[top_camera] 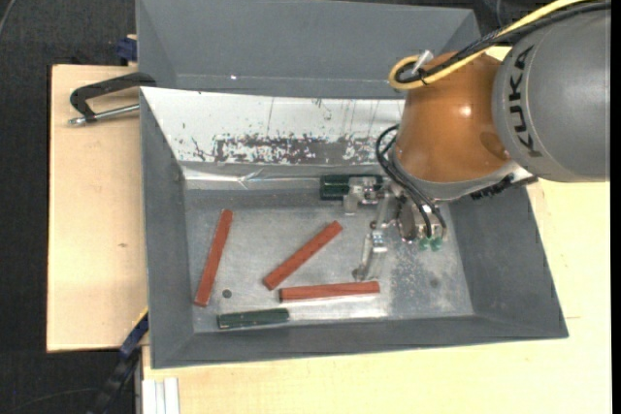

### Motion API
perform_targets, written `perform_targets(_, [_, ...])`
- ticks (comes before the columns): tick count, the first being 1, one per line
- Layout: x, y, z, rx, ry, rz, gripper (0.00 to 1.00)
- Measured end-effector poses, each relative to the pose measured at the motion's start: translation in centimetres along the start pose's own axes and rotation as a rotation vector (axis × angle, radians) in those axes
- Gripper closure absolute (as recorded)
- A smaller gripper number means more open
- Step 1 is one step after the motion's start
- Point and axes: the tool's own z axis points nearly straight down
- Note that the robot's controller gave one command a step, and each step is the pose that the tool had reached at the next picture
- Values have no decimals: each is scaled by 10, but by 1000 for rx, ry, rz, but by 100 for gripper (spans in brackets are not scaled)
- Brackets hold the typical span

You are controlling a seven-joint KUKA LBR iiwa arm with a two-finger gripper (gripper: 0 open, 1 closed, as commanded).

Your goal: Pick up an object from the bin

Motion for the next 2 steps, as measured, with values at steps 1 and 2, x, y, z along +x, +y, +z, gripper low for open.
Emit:
perform_targets(1, [2, 30, 83, 0, 2, -55, 0])
perform_targets(2, [-1, 29, 75, -1, -7, -53, 100])
